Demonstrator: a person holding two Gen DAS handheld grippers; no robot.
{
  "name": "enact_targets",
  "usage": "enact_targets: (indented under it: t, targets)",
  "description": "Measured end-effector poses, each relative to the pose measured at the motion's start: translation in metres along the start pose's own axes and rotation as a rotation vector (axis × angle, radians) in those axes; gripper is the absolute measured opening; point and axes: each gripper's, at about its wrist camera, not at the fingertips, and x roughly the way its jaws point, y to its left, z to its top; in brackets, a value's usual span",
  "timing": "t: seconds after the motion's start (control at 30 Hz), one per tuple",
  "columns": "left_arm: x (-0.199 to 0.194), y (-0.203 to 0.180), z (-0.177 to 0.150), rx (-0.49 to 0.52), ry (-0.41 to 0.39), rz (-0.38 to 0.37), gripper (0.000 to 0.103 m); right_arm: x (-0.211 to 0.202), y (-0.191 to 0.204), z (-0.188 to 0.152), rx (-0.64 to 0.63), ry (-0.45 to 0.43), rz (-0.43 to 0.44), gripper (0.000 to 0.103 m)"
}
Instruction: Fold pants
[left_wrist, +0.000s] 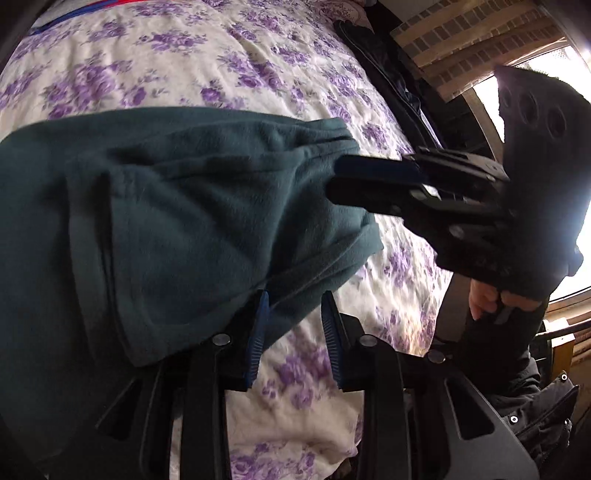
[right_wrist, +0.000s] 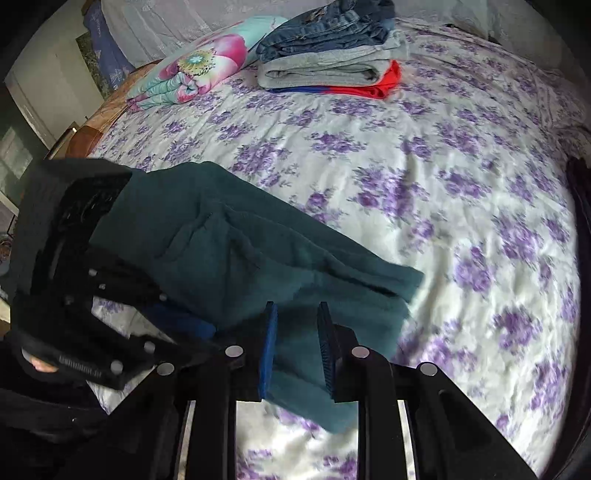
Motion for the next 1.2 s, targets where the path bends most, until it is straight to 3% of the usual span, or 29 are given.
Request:
enact_targets:
  t: [0.1, 0.2, 0.23, 0.53, 0.7, 0.77, 0.87, 0.93, 1.03, 1.2]
  targets:
    - [0.003, 0.012, -0.006, -0.028, -0.001, -0.024, 0.027, 0.025, 0.018, 0.019, -0.027, 0.046, 0.061, 0.023]
    - [0.002, 0.020, -0.008, -0.046, -0.011, -0.044, 0.024, 0.054, 0.030, 0.032, -0.078, 0.067, -0.048, 0.018]
    - [0.002, 0.023, -0.008, -0.057, -0.016, -0.048, 0.022, 0.058, 0.030, 0.035, -0.063, 0.053, -0.041, 0.017]
    - [-0.003, 0.035, -0.011, -0.089, -0.036, -0.052, 0.014, 0.068, 0.038, 0.050, -0.079, 0.035, -0.142, 0.015]
    - [-0.028, 0.041, -0.031, -0.105, -0.077, -0.027, 0.016, 0.047, 0.033, 0.048, -0.033, 0.022, -0.078, 0.018]
    - [-0.054, 0.049, -0.048, -0.123, -0.143, -0.009, 0.033, 0.023, 0.034, 0.045, -0.015, -0.029, -0.026, 0.019]
    - [-0.096, 0.068, -0.077, -0.170, -0.258, 0.012, 0.048, -0.009, 0.038, 0.035, -0.007, -0.091, 0.005, 0.025]
    - [-0.130, 0.089, -0.107, -0.235, -0.353, 0.040, 0.055, -0.015, 0.041, 0.027, 0.007, -0.097, 0.036, 0.032]
    - [-0.171, 0.121, -0.157, -0.357, -0.474, 0.068, 0.058, -0.002, 0.054, 0.020, -0.011, -0.073, 0.052, 0.032]
    - [-0.215, 0.158, -0.219, -0.525, -0.610, 0.105, 0.066, 0.037, 0.090, 0.019, -0.071, -0.043, 0.080, 0.032]
